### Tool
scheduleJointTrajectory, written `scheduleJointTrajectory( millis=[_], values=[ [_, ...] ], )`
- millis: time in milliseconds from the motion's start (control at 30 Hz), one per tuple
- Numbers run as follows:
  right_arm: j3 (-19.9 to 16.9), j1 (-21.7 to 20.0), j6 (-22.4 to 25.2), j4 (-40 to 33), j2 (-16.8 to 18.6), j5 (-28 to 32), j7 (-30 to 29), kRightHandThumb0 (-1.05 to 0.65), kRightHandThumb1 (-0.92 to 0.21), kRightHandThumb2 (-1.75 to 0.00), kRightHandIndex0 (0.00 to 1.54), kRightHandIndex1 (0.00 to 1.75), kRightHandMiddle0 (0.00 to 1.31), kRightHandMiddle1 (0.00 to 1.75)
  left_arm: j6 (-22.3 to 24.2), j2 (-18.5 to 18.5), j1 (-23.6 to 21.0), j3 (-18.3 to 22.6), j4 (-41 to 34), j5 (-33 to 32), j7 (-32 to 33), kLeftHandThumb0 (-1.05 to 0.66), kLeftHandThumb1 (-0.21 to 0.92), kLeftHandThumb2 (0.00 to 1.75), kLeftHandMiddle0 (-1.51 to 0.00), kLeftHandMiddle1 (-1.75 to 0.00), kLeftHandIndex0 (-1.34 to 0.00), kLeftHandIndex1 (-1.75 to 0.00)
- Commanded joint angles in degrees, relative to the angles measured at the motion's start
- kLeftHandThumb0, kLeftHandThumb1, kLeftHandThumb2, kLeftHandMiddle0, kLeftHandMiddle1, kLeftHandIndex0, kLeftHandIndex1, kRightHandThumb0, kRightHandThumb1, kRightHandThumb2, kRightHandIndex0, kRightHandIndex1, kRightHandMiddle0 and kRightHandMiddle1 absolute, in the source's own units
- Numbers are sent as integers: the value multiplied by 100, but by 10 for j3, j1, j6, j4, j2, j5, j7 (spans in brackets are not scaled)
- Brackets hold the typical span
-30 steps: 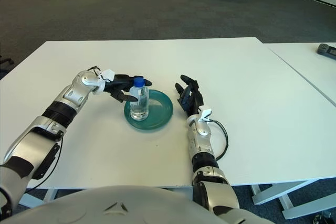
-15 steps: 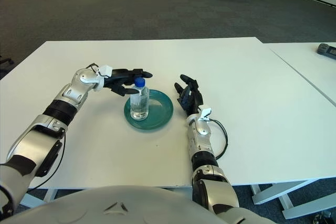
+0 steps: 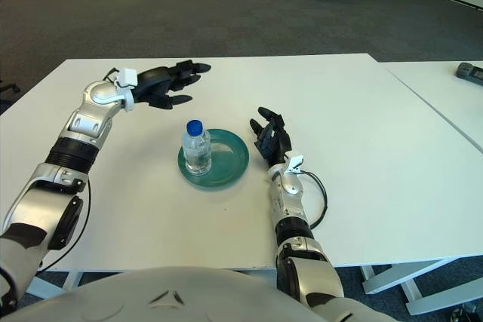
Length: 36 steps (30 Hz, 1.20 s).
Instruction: Put the bottle into the plate.
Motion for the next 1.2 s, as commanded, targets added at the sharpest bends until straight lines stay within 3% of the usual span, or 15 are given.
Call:
scheduleJointTrajectory(
  millis=[0,467,700,833,1000,1167],
  values=[
    [-4,29,21,32,1,3,-2,-89,-92,-103,53,2,1,88,-13,7,9,24,-1,-21,12,-88,92,33,-13,-2,0,-56],
    [-3,31,23,36,-8,1,4,-88,-92,-102,54,2,1,88,-83,-9,29,106,49,-85,69,-88,92,23,-20,-3,0,-64],
    [-4,29,22,43,-14,1,10,-88,-92,-102,54,2,1,88,-137,-34,28,150,166,-119,89,-77,92,25,-29,-5,0,-62],
    [-5,29,22,45,-17,1,13,-87,-92,-101,55,2,2,88,-169,-65,24,173,234,-137,102,-62,92,42,-39,-8,0,-67],
    [-6,28,19,47,-21,1,16,-87,-92,-101,55,2,2,88,-196,-121,36,199,293,-162,120,-54,92,61,-44,-7,0,-75],
    [-5,27,14,47,-22,-2,15,-87,-92,-101,54,2,2,89,-188,-160,36,235,354,-201,122,-54,92,79,-47,-6,0,-80]
  ],
)
